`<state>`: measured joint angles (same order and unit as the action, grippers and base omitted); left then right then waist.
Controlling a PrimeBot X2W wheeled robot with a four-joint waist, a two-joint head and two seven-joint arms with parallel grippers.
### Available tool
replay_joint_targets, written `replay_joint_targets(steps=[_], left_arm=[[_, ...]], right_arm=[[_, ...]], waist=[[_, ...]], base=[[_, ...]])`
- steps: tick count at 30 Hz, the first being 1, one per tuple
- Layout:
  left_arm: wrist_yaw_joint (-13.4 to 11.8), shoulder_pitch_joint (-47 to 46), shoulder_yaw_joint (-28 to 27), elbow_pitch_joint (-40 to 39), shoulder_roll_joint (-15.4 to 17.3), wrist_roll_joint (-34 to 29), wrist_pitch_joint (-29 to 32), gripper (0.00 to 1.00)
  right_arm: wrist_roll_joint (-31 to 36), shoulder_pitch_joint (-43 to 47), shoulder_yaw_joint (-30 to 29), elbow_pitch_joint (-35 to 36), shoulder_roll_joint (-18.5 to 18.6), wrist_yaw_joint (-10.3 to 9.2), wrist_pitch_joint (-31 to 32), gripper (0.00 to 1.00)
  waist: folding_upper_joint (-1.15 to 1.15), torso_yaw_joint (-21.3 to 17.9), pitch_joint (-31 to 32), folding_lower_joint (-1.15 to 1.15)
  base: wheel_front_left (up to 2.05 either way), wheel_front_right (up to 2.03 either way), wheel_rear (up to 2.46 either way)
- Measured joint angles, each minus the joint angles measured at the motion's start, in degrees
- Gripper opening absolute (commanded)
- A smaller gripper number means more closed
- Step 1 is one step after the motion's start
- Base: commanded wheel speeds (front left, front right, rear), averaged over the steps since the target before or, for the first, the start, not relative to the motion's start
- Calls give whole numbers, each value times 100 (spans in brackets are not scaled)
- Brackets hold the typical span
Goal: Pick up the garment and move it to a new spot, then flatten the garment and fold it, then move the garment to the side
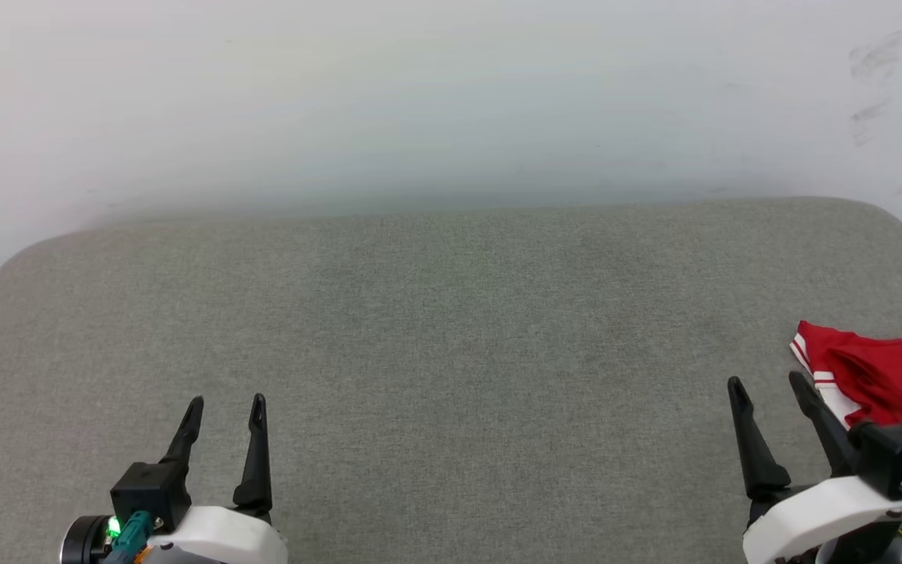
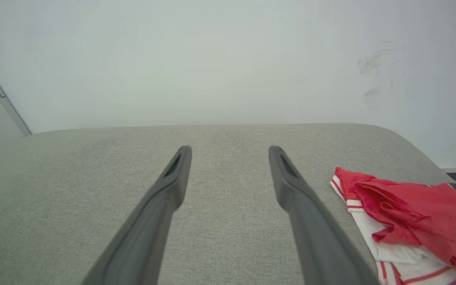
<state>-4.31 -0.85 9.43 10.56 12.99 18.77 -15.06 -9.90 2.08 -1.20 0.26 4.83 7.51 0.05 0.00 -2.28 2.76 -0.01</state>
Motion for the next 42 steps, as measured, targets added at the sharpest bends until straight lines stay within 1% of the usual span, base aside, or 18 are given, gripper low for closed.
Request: replay_joint_targets(steps=[8,26,27,31,42], left_arm=[[36,80,11,-4,-49,-88,0,100],[91,57,-30,53,-94,-189,0,100],[97,63,-32,67,-100,-188,0,0],[101,185,-22,258,-166,-116,51,0],[242,161,-245,287,-288,967,365,0]], right_arm=[[121,246,16,372,-69,0,109,100],[207,248,-25,325,-98,0,49,100],[205,257,-24,305,-99,0,49,0],[129,327,-10,89,-103,0,58,0],[-1074,269,-83,-141,-113,0,152,0]], waist=[[0,-52,-5,0],[0,-45,-32,1],[0,-44,-33,1],[0,-41,-37,1],[0,-17,-60,1]], base=[[0,0,0],[0,0,0],[0,0,0],[0,0,0],[0,0,0]])
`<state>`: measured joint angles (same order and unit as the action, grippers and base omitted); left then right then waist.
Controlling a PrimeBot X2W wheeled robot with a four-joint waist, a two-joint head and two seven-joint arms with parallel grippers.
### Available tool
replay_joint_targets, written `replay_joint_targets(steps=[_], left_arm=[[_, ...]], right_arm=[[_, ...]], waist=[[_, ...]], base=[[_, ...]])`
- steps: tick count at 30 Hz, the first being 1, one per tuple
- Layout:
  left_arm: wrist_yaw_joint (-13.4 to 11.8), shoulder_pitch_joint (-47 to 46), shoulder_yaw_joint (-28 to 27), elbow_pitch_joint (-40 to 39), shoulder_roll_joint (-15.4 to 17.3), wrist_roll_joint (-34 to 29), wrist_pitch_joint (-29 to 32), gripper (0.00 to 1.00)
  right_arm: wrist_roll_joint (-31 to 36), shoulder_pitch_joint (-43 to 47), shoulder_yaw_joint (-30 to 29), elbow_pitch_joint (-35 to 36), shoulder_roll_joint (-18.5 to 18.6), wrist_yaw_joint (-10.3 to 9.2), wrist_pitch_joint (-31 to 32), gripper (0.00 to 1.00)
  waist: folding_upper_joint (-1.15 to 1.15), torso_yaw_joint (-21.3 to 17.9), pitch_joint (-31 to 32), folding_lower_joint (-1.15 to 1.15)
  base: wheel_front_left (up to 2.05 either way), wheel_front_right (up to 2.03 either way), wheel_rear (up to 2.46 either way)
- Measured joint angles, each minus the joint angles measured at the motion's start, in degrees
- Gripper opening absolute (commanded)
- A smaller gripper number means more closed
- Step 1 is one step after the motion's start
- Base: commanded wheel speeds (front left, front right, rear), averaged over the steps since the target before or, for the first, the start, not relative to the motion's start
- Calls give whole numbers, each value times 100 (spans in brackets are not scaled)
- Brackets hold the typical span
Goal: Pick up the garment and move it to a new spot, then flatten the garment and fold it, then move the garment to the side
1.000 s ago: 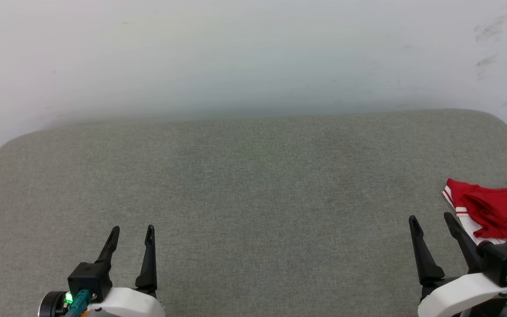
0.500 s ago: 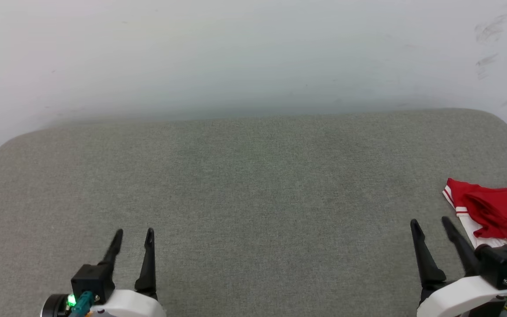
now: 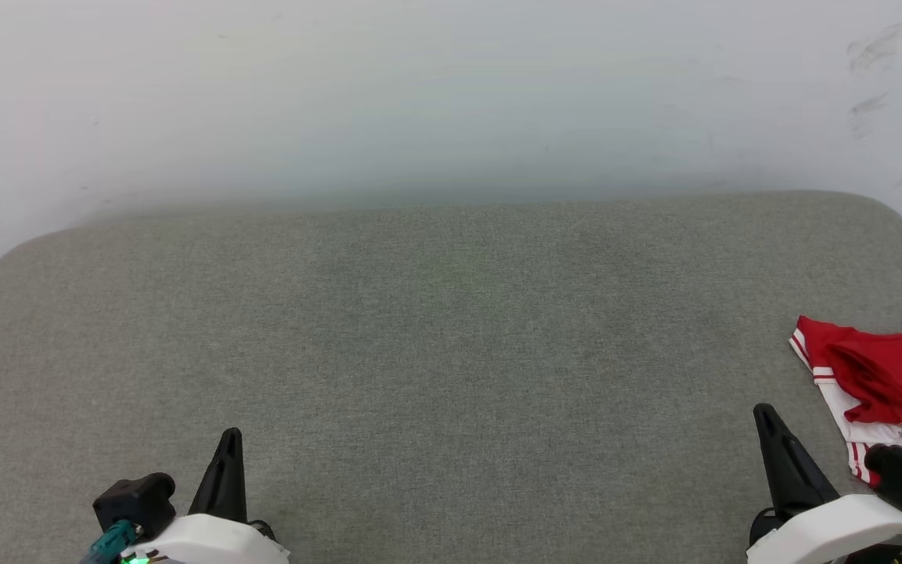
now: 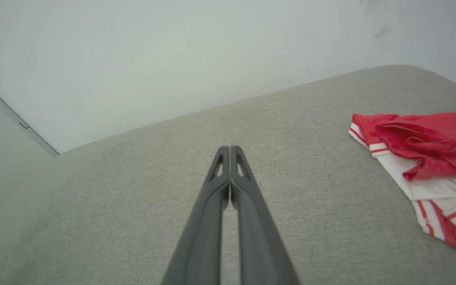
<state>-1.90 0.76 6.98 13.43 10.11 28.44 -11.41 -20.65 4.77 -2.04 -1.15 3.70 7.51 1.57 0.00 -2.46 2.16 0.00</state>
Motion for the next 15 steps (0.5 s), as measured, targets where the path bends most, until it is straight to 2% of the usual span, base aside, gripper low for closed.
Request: replay_joint_targets(steps=[15], left_arm=[[191,-117,-260,4,-151,1292,358,0]], right_arm=[[-1454,-202,-91,-265,-13,0,103,0]], waist=[[0,32,-30,0]], base=[[0,0,0]])
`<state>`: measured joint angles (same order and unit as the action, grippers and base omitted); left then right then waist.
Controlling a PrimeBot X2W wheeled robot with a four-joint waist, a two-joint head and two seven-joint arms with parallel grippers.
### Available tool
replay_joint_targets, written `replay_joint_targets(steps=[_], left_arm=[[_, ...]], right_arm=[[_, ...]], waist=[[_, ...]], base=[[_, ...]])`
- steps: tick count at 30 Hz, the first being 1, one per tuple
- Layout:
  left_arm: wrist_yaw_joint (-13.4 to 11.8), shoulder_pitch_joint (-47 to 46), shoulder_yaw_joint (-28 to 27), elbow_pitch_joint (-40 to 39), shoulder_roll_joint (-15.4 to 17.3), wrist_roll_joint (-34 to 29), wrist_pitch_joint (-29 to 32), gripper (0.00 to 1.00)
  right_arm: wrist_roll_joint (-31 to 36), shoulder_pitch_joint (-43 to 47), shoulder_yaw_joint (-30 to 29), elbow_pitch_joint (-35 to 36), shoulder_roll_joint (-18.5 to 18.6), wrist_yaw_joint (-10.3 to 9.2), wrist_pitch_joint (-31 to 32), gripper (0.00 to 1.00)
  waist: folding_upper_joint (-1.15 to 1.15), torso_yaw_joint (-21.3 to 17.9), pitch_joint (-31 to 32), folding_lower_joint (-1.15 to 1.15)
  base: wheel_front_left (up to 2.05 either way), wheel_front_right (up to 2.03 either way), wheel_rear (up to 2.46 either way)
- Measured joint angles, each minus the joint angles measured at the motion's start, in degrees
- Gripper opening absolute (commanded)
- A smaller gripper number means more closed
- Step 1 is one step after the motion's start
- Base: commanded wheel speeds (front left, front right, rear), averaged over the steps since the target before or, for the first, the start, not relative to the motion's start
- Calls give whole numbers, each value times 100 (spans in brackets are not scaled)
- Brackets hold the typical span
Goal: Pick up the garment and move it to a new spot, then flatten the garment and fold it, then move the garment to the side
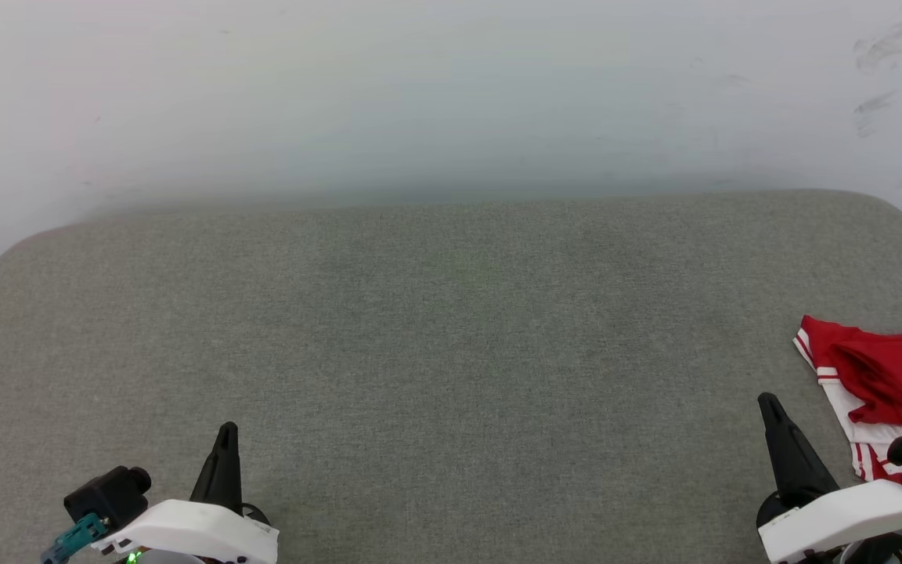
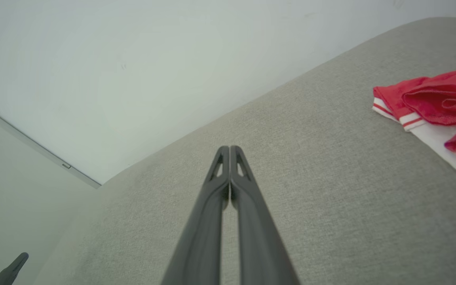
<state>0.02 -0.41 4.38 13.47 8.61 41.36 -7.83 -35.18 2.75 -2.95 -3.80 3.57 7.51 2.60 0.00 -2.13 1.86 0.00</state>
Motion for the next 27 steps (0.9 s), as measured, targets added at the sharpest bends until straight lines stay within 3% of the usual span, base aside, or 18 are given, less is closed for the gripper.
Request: replay_joint_targets(steps=[27], left_arm=[[263,-204,-405,21,-207,1864,522,0]], right_arm=[[-2081,-295,-132,-374,-21,-1,147,0]], waist=[[0,58,-55,0]], base=[[0,0,0]])
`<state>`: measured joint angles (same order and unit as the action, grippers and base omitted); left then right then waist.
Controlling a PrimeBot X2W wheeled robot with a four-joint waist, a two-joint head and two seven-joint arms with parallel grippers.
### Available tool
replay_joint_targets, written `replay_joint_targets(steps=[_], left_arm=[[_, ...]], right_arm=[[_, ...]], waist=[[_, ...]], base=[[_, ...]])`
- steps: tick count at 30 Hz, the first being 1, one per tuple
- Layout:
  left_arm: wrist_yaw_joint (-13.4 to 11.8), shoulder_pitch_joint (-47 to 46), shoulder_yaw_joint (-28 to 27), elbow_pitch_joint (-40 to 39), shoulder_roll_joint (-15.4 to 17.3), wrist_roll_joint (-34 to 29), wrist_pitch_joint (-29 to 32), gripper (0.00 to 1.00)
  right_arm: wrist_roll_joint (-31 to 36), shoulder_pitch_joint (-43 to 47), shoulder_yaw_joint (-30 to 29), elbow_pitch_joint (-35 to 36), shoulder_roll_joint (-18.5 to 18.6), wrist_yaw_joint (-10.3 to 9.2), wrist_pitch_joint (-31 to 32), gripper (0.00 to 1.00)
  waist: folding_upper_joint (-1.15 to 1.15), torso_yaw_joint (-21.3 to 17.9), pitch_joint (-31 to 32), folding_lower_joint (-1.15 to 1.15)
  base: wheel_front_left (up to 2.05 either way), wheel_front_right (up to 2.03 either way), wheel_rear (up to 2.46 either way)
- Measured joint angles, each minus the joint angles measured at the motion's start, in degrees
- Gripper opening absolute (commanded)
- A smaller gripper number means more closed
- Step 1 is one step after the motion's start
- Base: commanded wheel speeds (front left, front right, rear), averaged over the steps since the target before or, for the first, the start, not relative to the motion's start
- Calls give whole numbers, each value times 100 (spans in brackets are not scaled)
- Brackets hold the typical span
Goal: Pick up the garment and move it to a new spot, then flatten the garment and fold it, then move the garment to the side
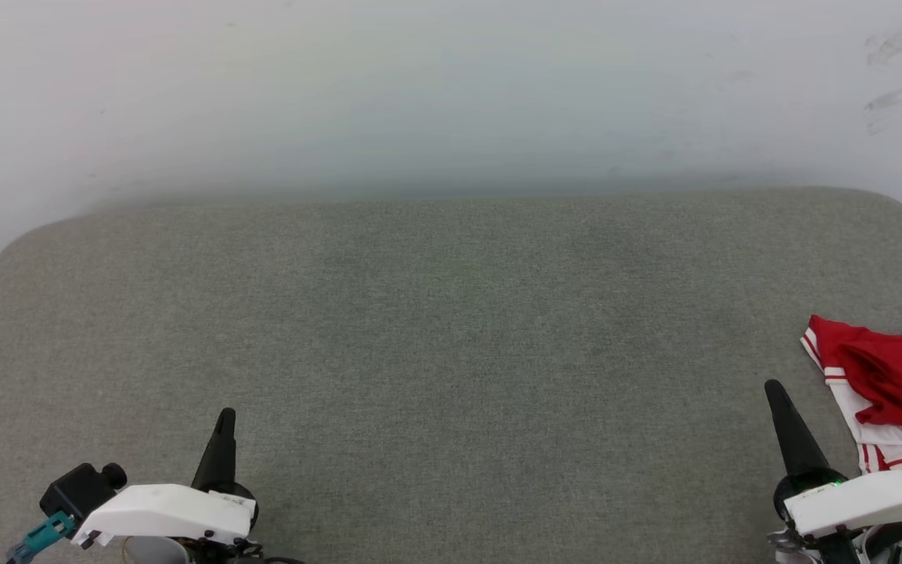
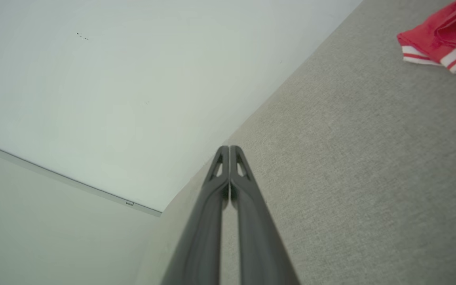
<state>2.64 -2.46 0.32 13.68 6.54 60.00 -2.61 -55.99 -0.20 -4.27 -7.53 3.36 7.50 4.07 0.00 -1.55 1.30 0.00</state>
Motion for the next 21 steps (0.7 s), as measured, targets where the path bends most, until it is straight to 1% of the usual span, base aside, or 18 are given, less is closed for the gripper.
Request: replay_joint_targets(steps=[9,10,20,21], left_arm=[[87,-46,-107,5,-58,517,147,0],[99,-54,-138,7,-82,679,199,0],[177,-121,-257,16,-138,1193,345,0],[192,-142,-283,18,-156,1336,390,0]], right_arm=[[-588,-105,-37,-102,-4,0,29,0],[-764,-125,-51,-140,-5,0,40,0],[-1340,-216,-84,-237,-13,0,79,0],[-1501,-242,-92,-268,-14,0,100,0]], waist=[[0,19,-18,0],[0,26,-25,0],[0,47,-45,0],[0,54,-51,0]], base=[[0,0,0],[0,0,0],[0,0,0],[0,0,0]])
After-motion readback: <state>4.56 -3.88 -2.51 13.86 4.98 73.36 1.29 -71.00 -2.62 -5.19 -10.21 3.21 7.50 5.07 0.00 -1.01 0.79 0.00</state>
